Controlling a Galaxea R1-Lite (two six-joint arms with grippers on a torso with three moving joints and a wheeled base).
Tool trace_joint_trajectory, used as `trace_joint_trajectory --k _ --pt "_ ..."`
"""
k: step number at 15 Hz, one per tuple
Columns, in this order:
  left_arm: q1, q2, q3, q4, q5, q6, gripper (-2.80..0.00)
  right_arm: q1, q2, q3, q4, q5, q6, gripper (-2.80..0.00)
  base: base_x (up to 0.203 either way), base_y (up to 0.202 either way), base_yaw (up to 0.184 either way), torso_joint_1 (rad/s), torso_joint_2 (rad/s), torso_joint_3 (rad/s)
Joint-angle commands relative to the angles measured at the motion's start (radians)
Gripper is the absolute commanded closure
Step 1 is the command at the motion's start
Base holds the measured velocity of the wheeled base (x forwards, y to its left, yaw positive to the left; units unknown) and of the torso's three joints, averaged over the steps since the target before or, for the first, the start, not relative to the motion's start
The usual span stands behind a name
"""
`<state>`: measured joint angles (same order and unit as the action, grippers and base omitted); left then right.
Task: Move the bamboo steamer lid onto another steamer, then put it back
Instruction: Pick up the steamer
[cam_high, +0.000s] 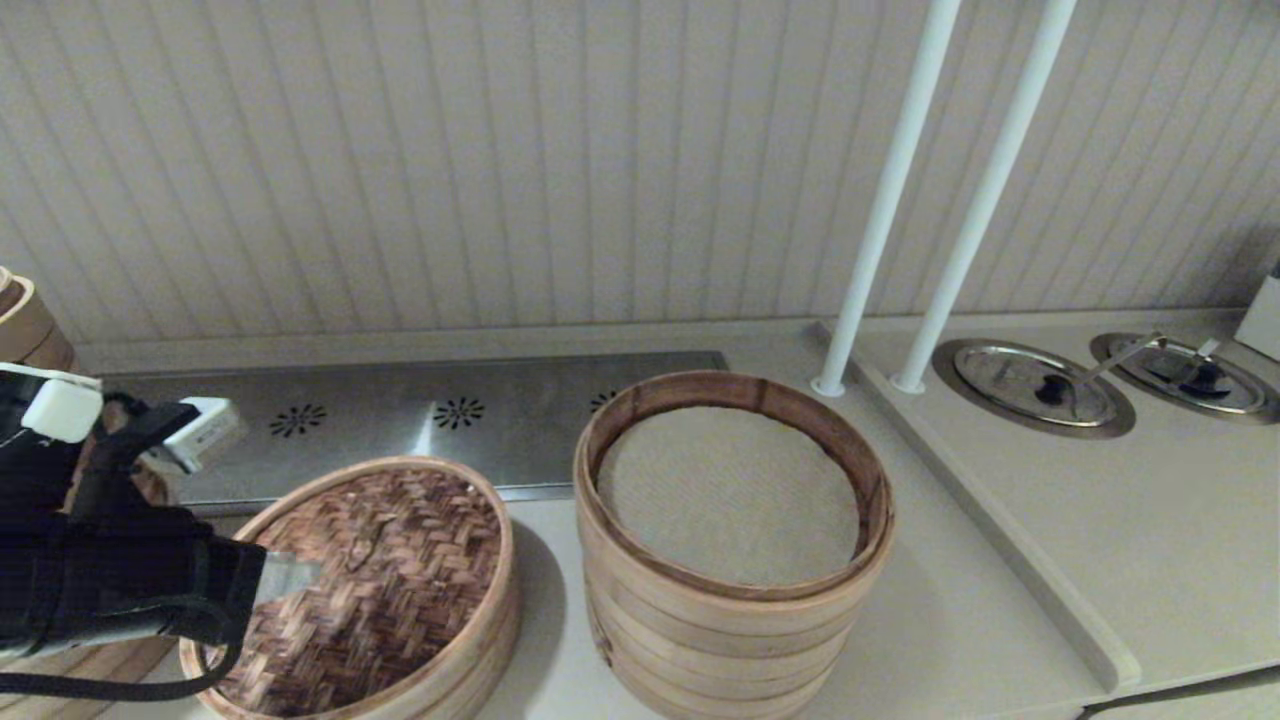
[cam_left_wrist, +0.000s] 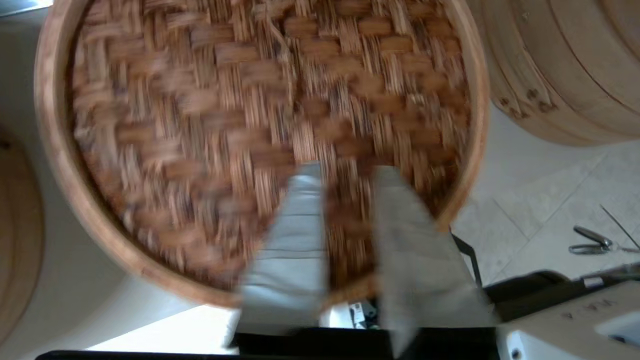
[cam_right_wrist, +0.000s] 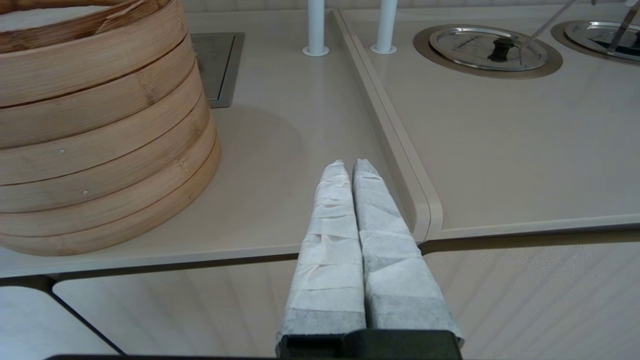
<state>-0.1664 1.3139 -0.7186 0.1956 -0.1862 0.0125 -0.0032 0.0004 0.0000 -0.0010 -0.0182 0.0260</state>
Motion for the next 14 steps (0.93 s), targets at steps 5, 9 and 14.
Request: trace_joint_trajectory --k 5,9,14 --pt "-0.002 0.197 -0.026 -0.099 0.005 -0.026 -2.80 0.000 0.000 0.002 -0.001 0.000 0.000 0.00 0.000 0.000 0.000 0.000 0.00 0.000" --pt "-0.002 0.260 -0.047 -0.153 0.017 -0.029 -2.80 0.000 0.000 0.002 -0.001 0.000 0.000 0.00 0.000 0.000 0.000 0.000 0.00 0.000" --pt "-0.001 0.297 -0.024 -0.216 0.060 -0.028 -2.80 0.000 0.000 0.003 0.001 0.000 0.000 0.00 0.000 0.000 0.000 0.000 0.00 0.000"
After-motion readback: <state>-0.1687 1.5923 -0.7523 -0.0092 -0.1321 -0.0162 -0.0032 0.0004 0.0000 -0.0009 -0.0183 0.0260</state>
